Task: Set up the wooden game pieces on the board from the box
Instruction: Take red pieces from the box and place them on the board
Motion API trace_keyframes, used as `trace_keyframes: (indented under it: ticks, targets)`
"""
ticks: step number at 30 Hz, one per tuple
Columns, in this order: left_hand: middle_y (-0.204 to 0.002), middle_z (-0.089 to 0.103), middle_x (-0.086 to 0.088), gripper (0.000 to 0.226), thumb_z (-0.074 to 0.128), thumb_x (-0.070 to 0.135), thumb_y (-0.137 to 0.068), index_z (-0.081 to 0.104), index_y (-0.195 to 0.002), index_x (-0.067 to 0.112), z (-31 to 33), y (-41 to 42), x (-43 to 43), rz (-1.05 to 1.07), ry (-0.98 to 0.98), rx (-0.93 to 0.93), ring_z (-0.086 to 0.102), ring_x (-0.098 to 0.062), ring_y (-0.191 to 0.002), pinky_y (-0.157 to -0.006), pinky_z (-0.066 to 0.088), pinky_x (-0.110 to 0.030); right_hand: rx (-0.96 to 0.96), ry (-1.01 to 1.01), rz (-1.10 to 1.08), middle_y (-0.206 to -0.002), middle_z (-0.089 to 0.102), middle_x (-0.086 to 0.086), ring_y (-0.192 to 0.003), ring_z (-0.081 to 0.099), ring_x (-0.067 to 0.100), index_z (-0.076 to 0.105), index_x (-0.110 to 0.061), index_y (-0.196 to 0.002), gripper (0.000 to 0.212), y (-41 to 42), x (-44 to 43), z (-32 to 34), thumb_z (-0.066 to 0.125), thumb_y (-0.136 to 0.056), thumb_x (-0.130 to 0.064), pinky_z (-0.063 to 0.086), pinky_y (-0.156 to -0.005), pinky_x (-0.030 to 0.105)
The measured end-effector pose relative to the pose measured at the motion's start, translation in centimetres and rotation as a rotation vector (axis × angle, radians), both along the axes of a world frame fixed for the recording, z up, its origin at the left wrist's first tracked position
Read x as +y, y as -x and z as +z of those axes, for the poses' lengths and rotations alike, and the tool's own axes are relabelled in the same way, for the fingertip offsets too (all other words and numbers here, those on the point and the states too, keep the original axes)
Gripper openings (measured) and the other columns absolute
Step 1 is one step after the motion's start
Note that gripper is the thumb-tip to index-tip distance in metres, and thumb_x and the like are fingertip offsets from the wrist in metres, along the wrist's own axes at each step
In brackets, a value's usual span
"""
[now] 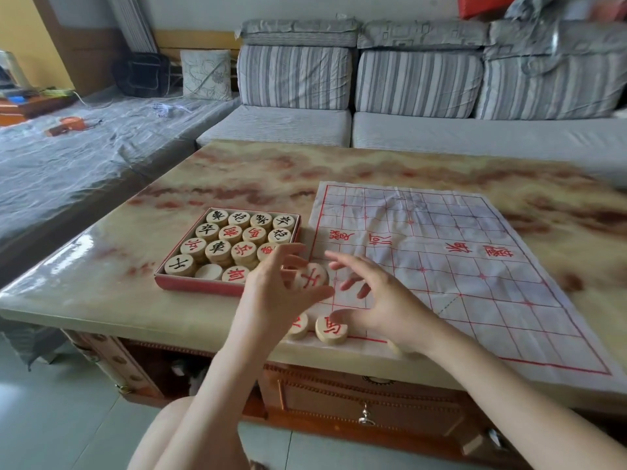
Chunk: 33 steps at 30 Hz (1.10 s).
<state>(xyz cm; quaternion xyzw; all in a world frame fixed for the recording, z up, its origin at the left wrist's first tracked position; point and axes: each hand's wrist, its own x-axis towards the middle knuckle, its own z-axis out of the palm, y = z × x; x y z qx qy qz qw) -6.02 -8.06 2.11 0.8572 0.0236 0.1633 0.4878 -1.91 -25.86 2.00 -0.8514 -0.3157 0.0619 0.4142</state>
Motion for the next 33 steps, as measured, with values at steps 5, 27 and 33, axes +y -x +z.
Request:
trace_keyframes:
  ticks: [5,27,33]
  targets:
    - [-0.105,0.06,0.019,0.091,0.083,0.034,-0.059,0.029,-0.133,0.037,0.1,-1.2,-6.5,-0.287,0.03,0.084,0.063,0.008,-0.086,-0.069,0.049,-0.007,-0.009,-0.037,-0.15,-0.112,0.056,-0.018,-0.095,0.05,-0.006,0.052,-0.032,-0.128,0.06,1.3,-6.1,0.2,0.076,-0.073,-0.026,0.037,-0.08,0.005]
    - [-0.107,0.06,0.022,0.03,0.065,0.029,-0.083,0.062,-0.112,0.031,-2.3,-1.7,-7.5,-0.305,-0.287,0.107,0.051,0.008,-0.093,-0.09,0.036,-0.01,0.052,0.287,-0.55,-0.103,0.046,-0.02,-0.108,0.038,0.011,0.054,-0.033,-0.109,0.05,4.0,-17.0,-3.9,0.079,-0.066,-0.039,0.032,-0.082,0.027]
    - [-0.104,0.064,0.01,0.024,0.065,0.019,-0.083,0.067,-0.107,0.024,-1.5,-2.0,-3.4,-0.101,-0.314,0.017,0.056,-0.005,-0.089,-0.082,0.04,-0.018,-0.053,0.16,-0.505,-0.121,0.039,-0.023,-0.118,0.027,-0.002,0.045,-0.042,-0.124,0.066,4.6,-16.3,-2.0,0.069,-0.063,-0.055,0.023,-0.098,0.025]
